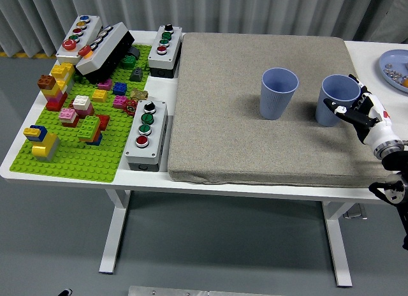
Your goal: Pick cup pour cup place
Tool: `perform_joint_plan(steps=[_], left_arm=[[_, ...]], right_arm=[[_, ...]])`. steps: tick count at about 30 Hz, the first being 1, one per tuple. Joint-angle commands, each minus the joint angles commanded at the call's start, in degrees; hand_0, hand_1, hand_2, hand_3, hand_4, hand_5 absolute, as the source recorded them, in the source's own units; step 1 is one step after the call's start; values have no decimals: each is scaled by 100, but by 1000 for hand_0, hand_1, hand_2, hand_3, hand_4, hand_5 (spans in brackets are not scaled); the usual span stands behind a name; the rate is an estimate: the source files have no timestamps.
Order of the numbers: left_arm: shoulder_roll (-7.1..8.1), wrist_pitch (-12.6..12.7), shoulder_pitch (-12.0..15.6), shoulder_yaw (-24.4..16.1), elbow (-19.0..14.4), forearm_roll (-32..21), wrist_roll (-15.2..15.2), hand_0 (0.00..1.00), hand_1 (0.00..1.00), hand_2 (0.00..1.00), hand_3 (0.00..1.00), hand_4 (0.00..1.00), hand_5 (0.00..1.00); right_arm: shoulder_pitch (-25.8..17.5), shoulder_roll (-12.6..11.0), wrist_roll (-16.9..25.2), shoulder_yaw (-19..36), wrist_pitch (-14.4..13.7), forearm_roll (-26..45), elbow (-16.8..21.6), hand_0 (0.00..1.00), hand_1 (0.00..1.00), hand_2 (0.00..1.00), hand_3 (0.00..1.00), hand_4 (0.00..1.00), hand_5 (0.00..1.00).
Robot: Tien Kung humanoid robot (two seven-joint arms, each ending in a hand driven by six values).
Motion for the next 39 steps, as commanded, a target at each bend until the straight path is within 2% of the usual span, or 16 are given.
perform_joint_plan(steps=[37, 39], left_arm=[[5, -1, -7, 16, 0, 0, 4, 807, 761, 811, 752, 533, 998], [6, -1, -3, 19, 0, 1, 5, 807, 761, 811, 752, 533, 998]], right_arm=[[87, 88, 96, -111, -79, 205, -337, 976, 936, 998, 978, 847, 277], [92, 96, 94, -116, -80, 231, -349, 959, 905, 968, 942, 846, 278]])
